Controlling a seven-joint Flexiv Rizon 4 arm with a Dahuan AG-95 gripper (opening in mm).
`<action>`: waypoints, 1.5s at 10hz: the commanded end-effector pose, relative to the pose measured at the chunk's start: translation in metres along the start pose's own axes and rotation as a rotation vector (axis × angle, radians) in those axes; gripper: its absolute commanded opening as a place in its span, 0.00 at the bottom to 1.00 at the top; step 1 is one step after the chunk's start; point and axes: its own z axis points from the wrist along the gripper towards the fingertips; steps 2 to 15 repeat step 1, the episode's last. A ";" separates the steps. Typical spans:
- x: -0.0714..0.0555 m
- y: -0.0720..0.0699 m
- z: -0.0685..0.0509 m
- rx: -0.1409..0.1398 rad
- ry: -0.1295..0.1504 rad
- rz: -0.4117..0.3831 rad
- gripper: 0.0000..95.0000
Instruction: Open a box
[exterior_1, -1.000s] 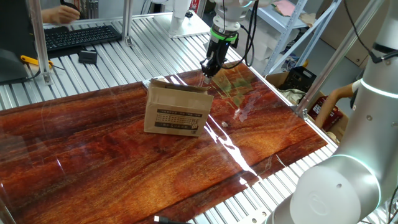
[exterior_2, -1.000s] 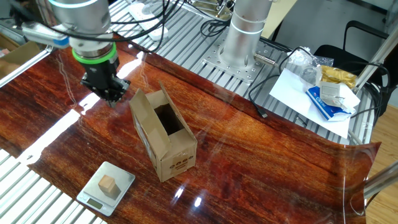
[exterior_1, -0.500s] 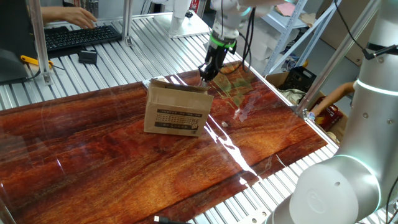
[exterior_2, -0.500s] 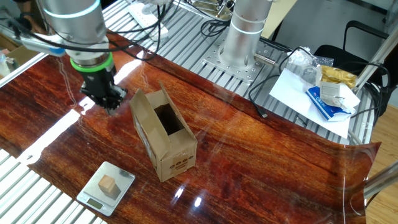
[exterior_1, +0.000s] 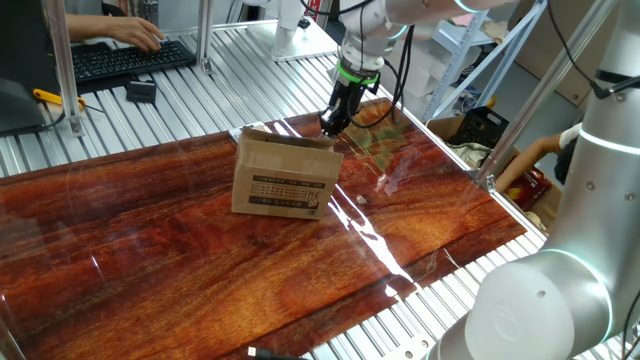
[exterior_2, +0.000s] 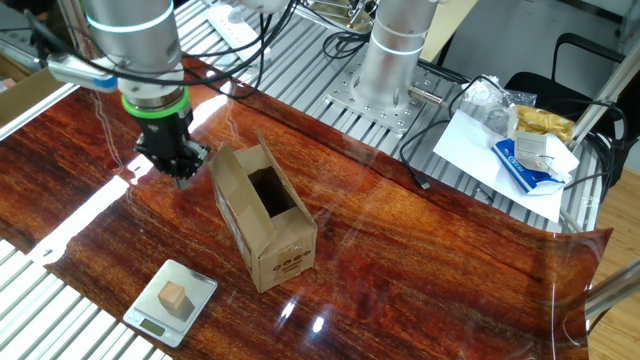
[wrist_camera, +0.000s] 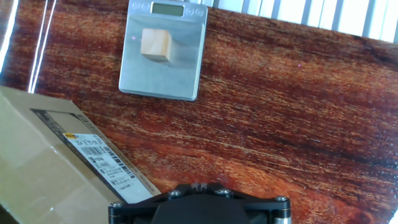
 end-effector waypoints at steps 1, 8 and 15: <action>0.001 0.000 0.001 -0.001 0.000 -0.001 0.00; 0.001 0.000 0.001 -0.001 0.000 -0.001 0.00; 0.001 0.000 0.001 -0.001 0.000 -0.001 0.00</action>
